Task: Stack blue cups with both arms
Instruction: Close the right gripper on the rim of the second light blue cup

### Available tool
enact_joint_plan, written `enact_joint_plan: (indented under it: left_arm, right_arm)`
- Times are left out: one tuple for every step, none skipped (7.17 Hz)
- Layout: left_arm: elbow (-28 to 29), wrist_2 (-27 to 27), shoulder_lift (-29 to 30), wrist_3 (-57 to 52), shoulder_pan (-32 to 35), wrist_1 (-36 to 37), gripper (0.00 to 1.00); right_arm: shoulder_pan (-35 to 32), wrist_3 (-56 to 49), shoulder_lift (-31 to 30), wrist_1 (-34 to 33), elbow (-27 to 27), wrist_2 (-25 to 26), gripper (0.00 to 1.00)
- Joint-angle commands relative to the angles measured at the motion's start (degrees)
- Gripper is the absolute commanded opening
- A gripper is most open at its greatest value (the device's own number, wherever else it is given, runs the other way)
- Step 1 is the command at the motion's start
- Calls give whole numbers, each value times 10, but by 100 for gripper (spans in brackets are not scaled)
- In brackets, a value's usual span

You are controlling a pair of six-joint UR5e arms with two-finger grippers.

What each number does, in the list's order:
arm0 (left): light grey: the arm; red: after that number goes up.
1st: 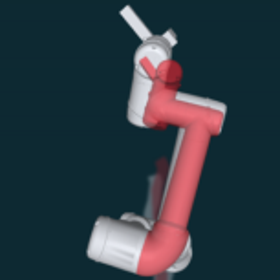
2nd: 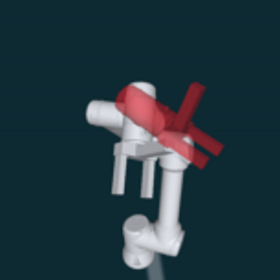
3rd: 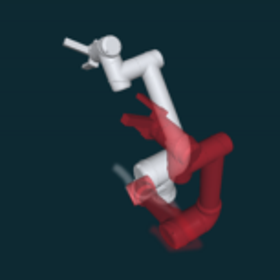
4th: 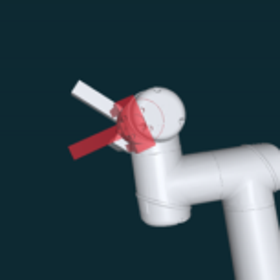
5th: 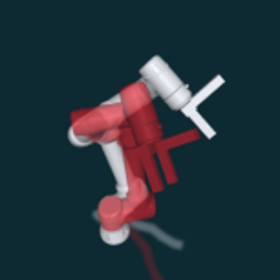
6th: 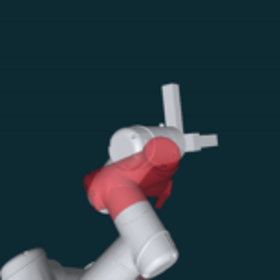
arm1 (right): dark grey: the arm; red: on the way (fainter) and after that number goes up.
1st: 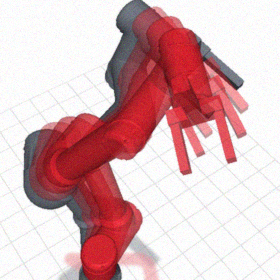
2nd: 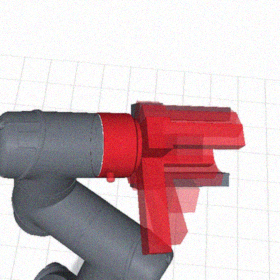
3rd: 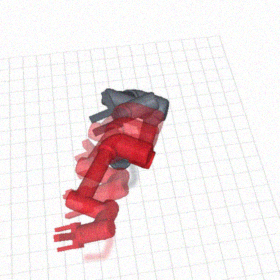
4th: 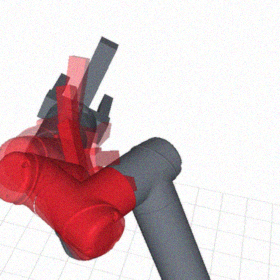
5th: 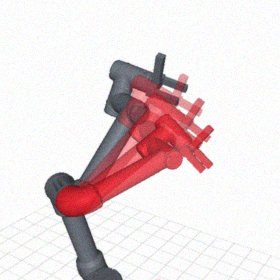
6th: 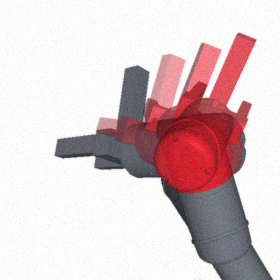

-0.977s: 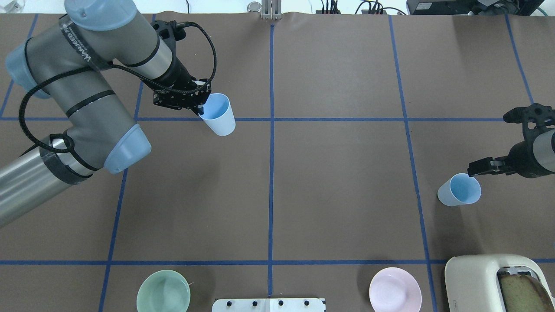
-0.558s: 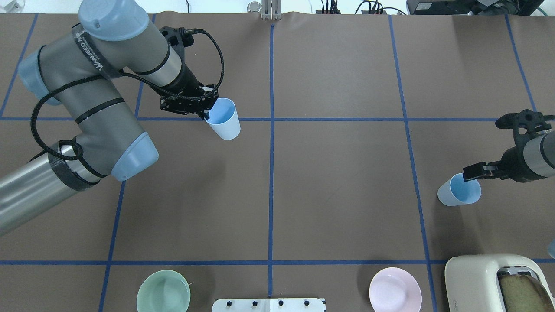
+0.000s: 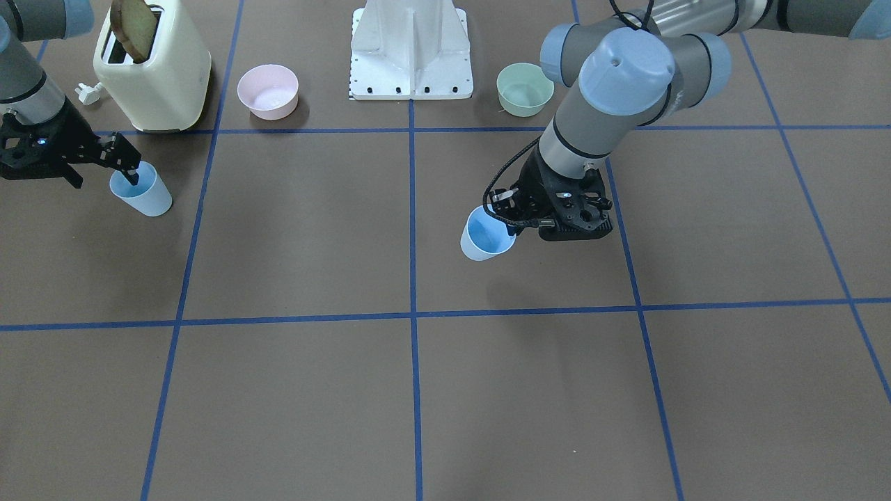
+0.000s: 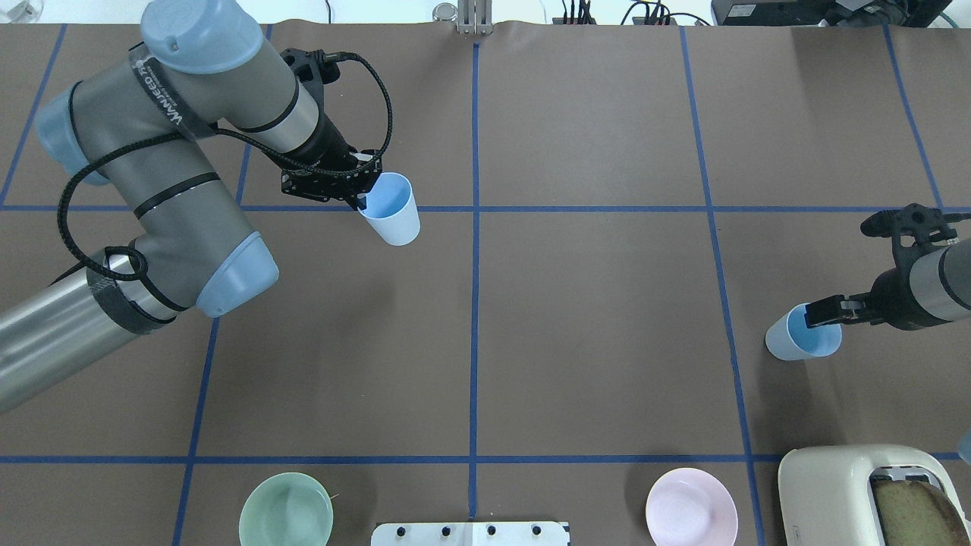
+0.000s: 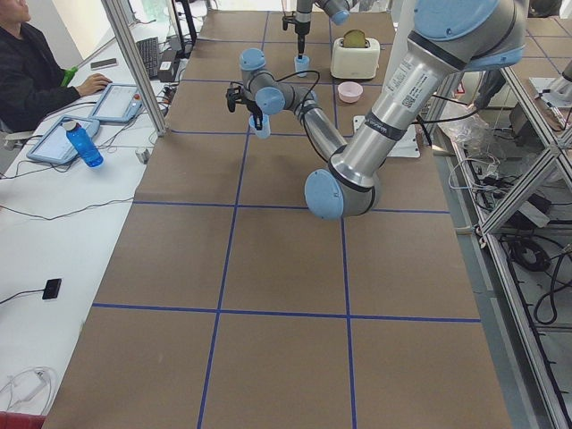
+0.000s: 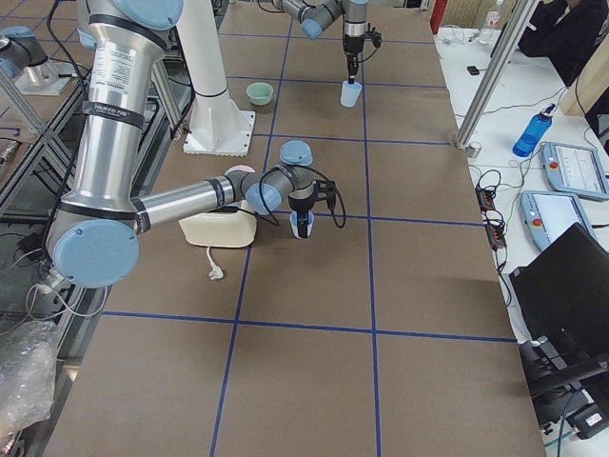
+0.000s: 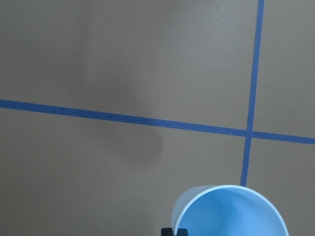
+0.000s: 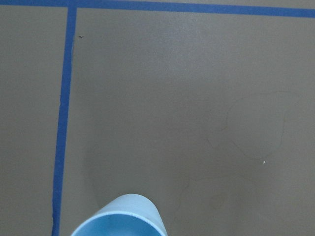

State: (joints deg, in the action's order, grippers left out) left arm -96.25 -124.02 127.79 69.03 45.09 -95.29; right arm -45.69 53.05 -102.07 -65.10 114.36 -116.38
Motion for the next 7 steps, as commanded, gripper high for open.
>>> enact_joint_plan:
  left_arm:
    - [1,0,1,0,0,-1,0]
    - [1,0,0,1,0,-1,0]
    - [2,0,0,0,0,-1,0]
    - [3,0,0,0,0,-1,0]
    - [3,0,0,0,0,-1,0]
    - [3,0,0,0,0,0,0]
    - [3,0,-1,0,0,-1,0]
  right_arm:
    - [3,2,-1,1,0,1,84]
    - [3,2,-1,1,0,0,82]
    - [3,2,-1,1,0,0,81]
    - [3,2,-1,1,0,0,79]
    - [4,2,-1,1,0,0,79]
    - [5,2,-1,1,0,0,76]
    - [7,2,-1,1,-1,0,75]
